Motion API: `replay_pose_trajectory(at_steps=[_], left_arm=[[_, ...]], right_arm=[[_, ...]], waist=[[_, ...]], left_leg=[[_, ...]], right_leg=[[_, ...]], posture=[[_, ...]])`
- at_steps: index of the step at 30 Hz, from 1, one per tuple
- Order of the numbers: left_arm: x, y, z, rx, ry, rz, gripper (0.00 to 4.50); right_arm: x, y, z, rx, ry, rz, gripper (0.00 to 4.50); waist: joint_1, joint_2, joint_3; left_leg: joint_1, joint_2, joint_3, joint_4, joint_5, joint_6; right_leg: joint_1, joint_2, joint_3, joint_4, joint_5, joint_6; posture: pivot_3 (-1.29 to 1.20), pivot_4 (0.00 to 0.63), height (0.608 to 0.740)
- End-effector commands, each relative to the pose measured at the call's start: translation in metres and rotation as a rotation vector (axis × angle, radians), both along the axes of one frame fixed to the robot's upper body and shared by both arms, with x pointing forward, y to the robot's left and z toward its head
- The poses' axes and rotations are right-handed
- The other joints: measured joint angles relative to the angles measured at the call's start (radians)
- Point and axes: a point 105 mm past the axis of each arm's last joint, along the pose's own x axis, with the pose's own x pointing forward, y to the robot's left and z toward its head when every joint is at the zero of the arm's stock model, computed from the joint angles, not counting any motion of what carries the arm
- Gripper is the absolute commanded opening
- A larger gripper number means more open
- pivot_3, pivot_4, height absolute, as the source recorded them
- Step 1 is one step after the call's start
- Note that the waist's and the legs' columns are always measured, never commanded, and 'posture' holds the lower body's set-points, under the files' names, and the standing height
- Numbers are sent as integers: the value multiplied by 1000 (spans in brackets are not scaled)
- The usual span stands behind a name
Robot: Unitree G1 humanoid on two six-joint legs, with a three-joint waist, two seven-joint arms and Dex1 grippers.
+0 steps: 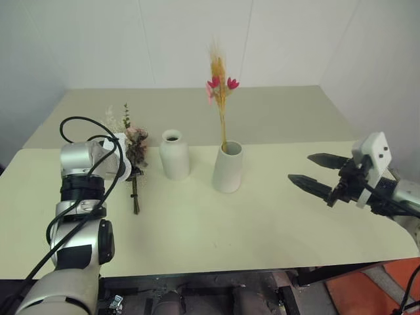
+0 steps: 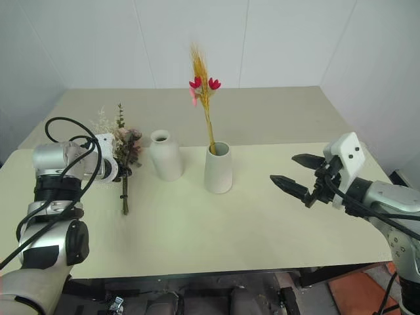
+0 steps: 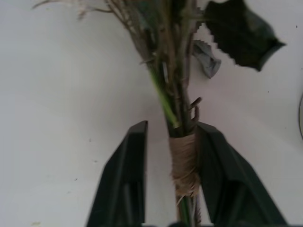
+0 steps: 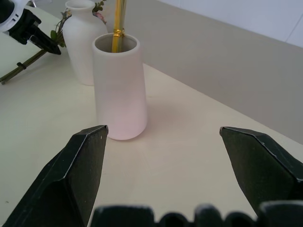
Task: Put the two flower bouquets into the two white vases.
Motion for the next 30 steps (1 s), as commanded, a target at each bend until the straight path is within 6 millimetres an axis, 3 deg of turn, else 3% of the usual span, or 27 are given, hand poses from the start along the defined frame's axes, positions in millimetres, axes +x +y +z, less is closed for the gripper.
replay_pose_trajectory(at_steps=[1,5,8,11,14,20,25,30], left_arm=[[9,6,28,16,-93,46,239],[13,22,36,5,-152,135,139],[19,34,52,-21,-296,196,139],[21,35,109,-153,-712,128,139],[0,30,161,-285,-1052,-15,139],[-33,9,216,-577,-1470,-387,139],[-31,-12,235,-837,-1525,-549,139],[-12,-42,225,-890,-1419,-670,139]], right_arm=[[-14,0,19,-23,-102,33,4500],[-30,1,24,-25,-129,105,4500],[-41,2,22,-28,-107,149,4500],[-50,2,21,-33,-94,185,4500],[-52,1,17,-49,-91,179,4500],[-52,2,12,-46,-91,171,4500],[-52,3,9,-44,-101,157,4500],[-55,3,5,-40,-110,116,4500]], waist=[[1,0,0],[2,0,0],[3,0,0],[2,0,0],[2,-1,0],[7,-1,0],[18,-1,0],[23,-1,0]], left_leg=[[-1,0,0,0,0,0],[-2,0,0,0,0,0],[-2,0,0,0,0,0],[-2,0,0,0,0,0],[-2,0,1,0,0,-1],[1,0,1,1,0,-1],[2,-1,1,2,1,-1],[2,-1,1,2,1,-1]], right_leg=[[0,0,0,-1,0,0],[0,-1,0,-2,1,1],[0,-1,0,-2,1,1],[0,-1,0,-2,1,2],[0,-1,0,-2,2,1],[4,-1,0,-2,1,1],[6,-1,0,-3,2,2],[6,-1,0,-3,2,2]], posture=[[0,150,740],[0,150,740],[0,150,740],[0,150,740],[0,150,740],[0,150,740],[0,150,740],[0,150,740]])
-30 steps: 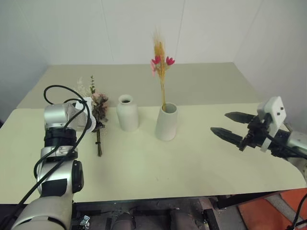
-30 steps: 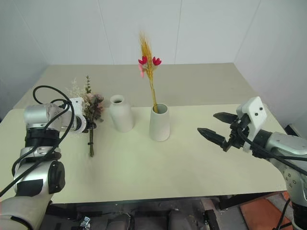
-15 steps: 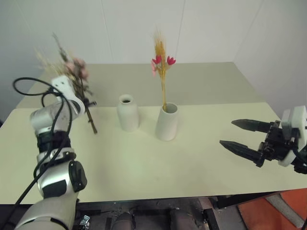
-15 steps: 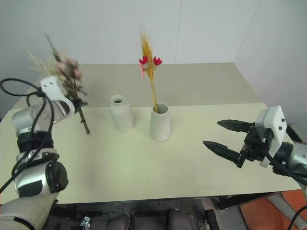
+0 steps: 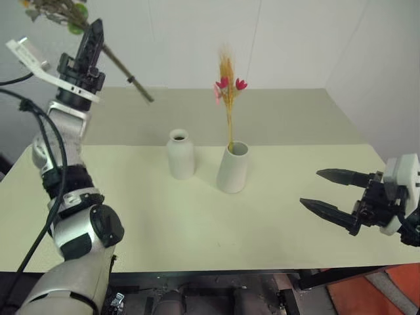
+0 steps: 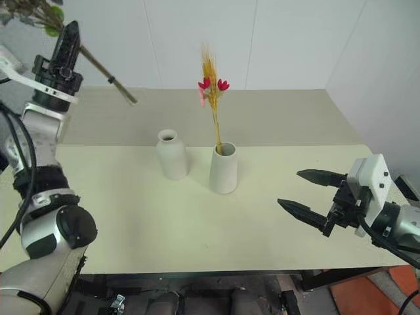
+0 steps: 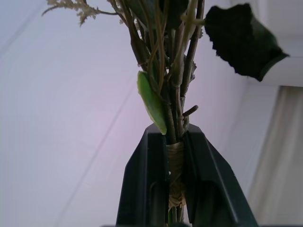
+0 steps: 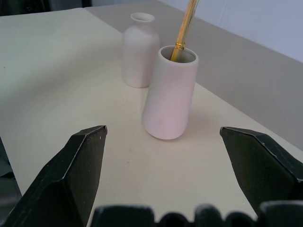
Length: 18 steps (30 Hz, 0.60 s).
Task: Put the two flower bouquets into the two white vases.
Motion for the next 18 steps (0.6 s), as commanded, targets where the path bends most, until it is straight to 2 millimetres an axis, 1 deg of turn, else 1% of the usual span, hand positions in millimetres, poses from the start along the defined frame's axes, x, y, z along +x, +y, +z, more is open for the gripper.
replay_pose_trajectory(at_steps=[1,3,6,12,18], left_arm=[[6,-19,1,66,-16,-65,139],[8,-28,-4,103,-12,-91,139],[14,-40,-15,193,-22,-70,139],[21,-50,-31,283,-44,-40,139],[24,-61,-35,326,-83,-29,139]], right_arm=[[-5,3,7,-10,-65,-24,4500],[-8,4,5,-7,-70,-35,4500],[-12,5,2,0,-82,-54,4500],[-17,6,0,12,-91,-79,4500],[-16,6,-1,17,-90,-85,4500]], waist=[[0,0,0],[0,0,0],[-2,0,0],[-1,0,0],[3,0,0]], left_leg=[[0,0,0,0,0,0],[-2,0,0,0,0,0],[-3,0,0,0,0,0],[-3,0,0,0,0,0],[-3,0,0,0,0,0]], right_leg=[[0,0,0,0,0,0],[-1,0,0,-1,0,0],[-2,0,0,-1,0,0],[-2,0,0,-2,0,0],[-1,0,0,-3,0,0]], posture=[[0,150,740],[0,150,740],[0,150,740],[0,150,740],[0,150,740]])
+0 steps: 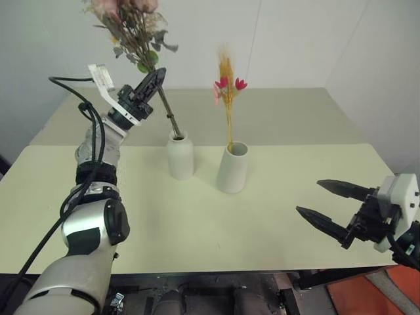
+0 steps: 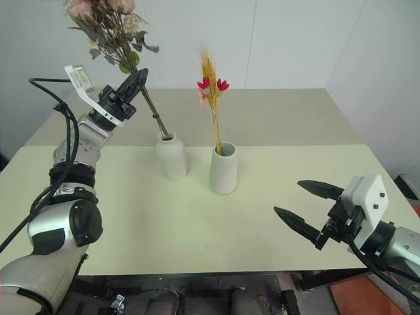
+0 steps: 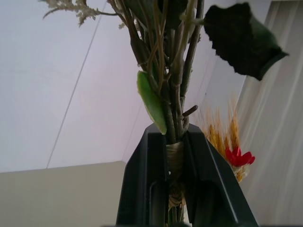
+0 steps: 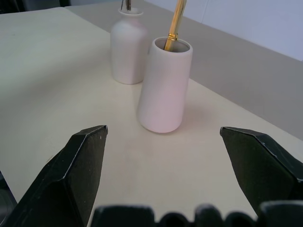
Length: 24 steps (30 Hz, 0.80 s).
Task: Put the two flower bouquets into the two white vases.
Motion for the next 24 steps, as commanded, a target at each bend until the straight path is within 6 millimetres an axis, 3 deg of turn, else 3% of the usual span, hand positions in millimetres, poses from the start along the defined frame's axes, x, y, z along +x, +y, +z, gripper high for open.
replay_pose_trajectory(at_steps=[1,13,17,24], left_arm=[[-5,-7,22,23,-108,8,139],[-4,-24,-10,190,-142,11,139],[-8,-30,-32,336,-162,-3,139],[-10,-17,-49,357,-127,30,139]], right_arm=[[-3,1,10,-14,-69,-2,4500],[-1,1,10,-8,-63,0,4500],[1,1,9,-9,-63,-1,4500],[3,3,9,-14,-62,6,4500]], waist=[[1,0,0],[1,0,0],[1,0,0],[0,0,0]], left_leg=[[-1,0,0,0,0,0],[0,-2,0,0,-2,0],[1,-1,0,0,-1,0],[1,-1,0,0,-1,0]], right_leg=[[0,0,0,0,0,0],[1,-2,1,-1,-1,2],[0,0,1,1,-1,2],[0,0,1,2,-1,1]], posture=[[0,150,740],[0,150,740],[0,150,740],[0,150,740]])
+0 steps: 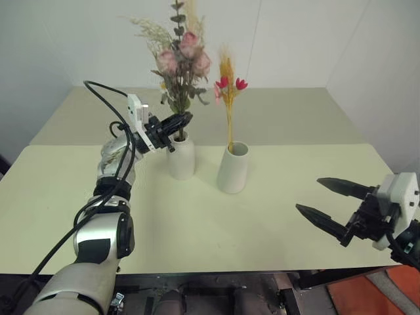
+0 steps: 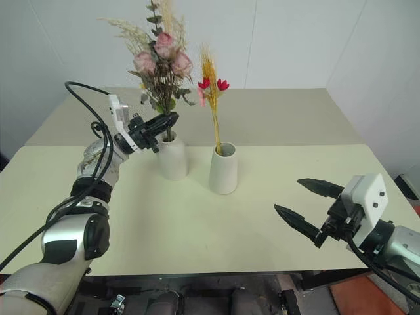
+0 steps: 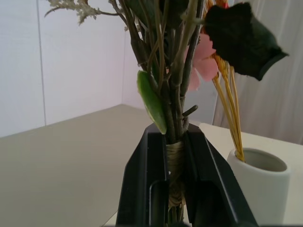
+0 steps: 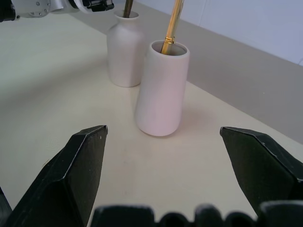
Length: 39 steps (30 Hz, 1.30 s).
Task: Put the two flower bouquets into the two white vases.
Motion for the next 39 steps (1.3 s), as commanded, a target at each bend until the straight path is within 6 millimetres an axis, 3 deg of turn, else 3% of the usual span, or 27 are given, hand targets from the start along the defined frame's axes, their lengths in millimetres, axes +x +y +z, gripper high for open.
replay_pose_trajectory(at_steps=[1,2,13,19,24,30,34,39], left_arm=[[-6,11,17,-18,-66,9,139],[-7,13,17,-17,-69,10,139],[-29,47,3,58,-14,92,3632],[-50,80,5,112,-12,149,3632],[-82,111,3,261,-7,146,3632],[-125,168,23,409,30,209,3632],[-156,186,34,444,73,192,3632],[-176,200,42,465,82,247,3632]], right_arm=[[0,1,9,-24,-55,4,4500],[0,1,9,-24,-54,4,4500],[6,0,6,-42,-41,17,4500],[9,-1,5,-51,-35,20,4500],[11,-3,4,-61,-30,13,4500],[12,-14,5,-80,-23,-9,4500],[14,-24,5,-102,-17,-22,4500],[18,-33,8,-126,-13,-17,4500]], waist=[[0,0,0],[-1,0,0],[-1,0,0],[-2,0,0],[-7,0,0],[-5,0,0],[-5,0,0],[-1,0,0]], left_leg=[[0,0,0,0,0,0],[0,0,0,0,0,0],[2,0,0,0,0,0],[2,1,1,0,0,0],[3,2,1,0,0,0],[3,3,2,0,0,0],[3,4,3,0,0,0],[4,6,4,0,0,0]], right_leg=[[0,0,0,0,0,0],[0,0,0,0,0,0],[1,0,0,1,0,0],[1,0,0,1,0,-1],[0,0,0,1,-1,-1],[0,0,-1,1,-2,-3],[-1,0,0,1,-5,-9],[-1,0,-1,2,-6,-11]], posture=[[0,150,740],[0,150,740],[0,150,740],[0,150,740],[0,150,740],[0,150,740],[0,150,740],[0,150,740]])
